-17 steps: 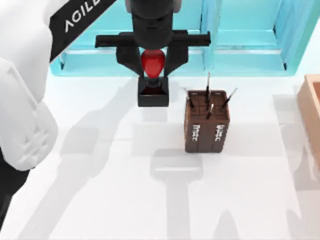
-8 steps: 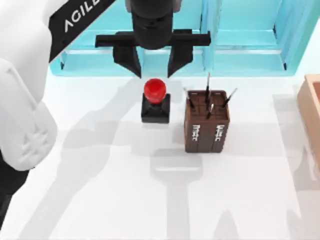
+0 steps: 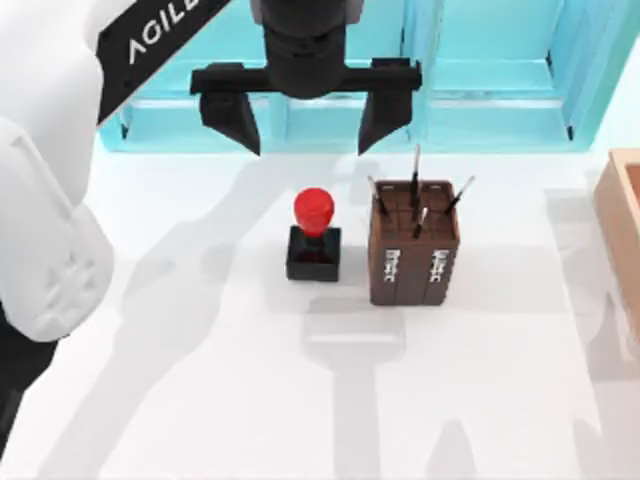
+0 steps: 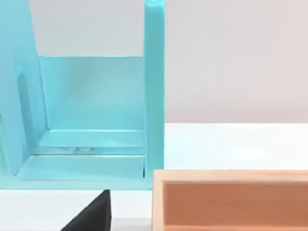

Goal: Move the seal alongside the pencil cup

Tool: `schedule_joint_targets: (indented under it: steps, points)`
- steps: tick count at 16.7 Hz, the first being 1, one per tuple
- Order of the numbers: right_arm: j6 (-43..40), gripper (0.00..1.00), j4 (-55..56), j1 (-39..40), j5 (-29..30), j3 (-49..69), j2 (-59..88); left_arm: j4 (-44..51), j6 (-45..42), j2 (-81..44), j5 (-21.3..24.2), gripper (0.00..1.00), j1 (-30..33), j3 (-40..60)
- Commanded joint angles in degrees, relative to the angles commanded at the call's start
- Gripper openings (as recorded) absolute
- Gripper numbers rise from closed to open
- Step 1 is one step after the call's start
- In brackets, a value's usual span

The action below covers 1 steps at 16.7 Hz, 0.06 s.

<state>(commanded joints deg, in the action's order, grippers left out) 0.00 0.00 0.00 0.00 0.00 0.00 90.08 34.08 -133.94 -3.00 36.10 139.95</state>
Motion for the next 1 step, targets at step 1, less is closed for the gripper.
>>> schedule_joint_targets:
  steps: [1]
  points:
    - [0.0, 1.0, 0.0, 0.0, 0.0, 0.0, 0.0, 0.0, 0.0, 0.0, 0.0, 1.0, 0.0, 0.0]
